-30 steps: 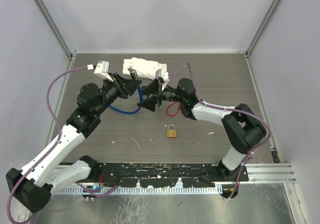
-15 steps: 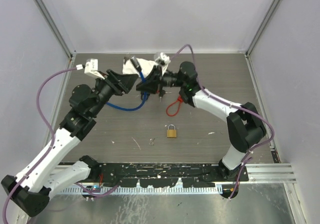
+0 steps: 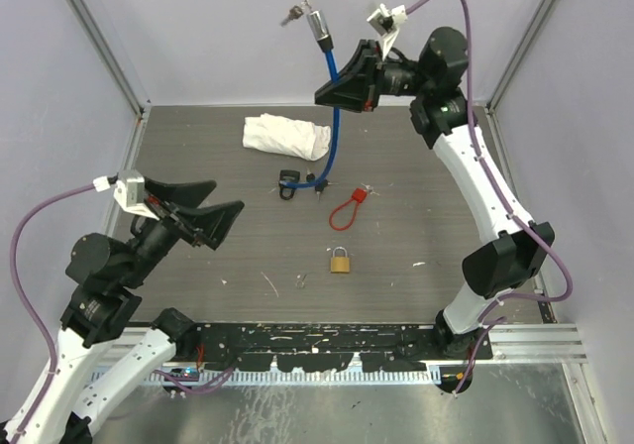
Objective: Lock with the key
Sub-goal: Adjust the lock.
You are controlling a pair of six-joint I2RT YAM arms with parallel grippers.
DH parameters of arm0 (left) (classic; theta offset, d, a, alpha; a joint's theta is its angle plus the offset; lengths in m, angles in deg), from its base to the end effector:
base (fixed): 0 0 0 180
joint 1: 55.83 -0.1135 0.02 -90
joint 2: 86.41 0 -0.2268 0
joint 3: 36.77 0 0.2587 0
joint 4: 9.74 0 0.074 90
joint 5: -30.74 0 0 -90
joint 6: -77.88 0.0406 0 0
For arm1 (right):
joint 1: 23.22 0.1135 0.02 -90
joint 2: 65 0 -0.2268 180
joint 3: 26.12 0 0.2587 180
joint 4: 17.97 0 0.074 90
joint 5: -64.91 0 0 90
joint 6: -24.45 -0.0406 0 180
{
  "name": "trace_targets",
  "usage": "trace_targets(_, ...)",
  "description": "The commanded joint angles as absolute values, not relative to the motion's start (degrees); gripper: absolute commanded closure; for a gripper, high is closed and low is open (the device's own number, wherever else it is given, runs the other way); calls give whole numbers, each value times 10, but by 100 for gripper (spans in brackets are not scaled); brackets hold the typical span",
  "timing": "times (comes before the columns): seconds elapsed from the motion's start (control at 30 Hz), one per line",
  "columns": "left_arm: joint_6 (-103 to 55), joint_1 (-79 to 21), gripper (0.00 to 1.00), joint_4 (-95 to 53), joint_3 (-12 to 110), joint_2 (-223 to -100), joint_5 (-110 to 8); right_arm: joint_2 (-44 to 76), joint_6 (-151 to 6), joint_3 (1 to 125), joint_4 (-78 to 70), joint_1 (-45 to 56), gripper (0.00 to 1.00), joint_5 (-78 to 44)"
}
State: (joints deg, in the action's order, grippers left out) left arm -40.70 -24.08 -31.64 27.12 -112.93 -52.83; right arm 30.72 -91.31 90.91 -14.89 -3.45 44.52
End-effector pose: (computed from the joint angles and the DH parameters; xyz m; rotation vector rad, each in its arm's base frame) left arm 0.1106 -0.0738 0.4023 0.1383 1.3593 -0.9661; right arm 0.3328 0.1601 0.4608 -1.0635 1.2294 1.3783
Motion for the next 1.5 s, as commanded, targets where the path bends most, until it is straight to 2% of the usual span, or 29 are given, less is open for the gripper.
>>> trace_targets(0.0, -352, -240, 2, -350, 267, -1136, -431, 282, -962, 975, -82, -69, 99, 503)
trace_targets(0.43, -235, -240, 2, -406, 413, -1223, -370, 261, -1053, 1084, -81, -150, 99, 547)
trace_targets(0.67, -227, -240, 2, -381, 458, -1298, -328, 266, -1052, 1145, -75, -230, 99, 509)
trace_targets(0.8, -233, -241, 1, -338, 453, -1318, -315, 248, -853, 1147, 87, -234, 99, 362)
trace_targets(0.9, -224, -240, 1, -322, 454, -1328, -318, 222, -758, 1124, 113, -215, 99, 266)
trace_targets(1.17, -135, -240, 1, -421, 495, -1368, -373, 259, -500, 1329, 386, -203, 99, 77)
trace_targets(1.33, -82, -240, 4, -435, 508, -1382, -355, 223, -398, 1299, 481, -203, 99, 37)
trace_targets(1.47, -21, -240, 6, -416, 493, -1374, -296, 201, -340, 1247, 558, -203, 99, 57)
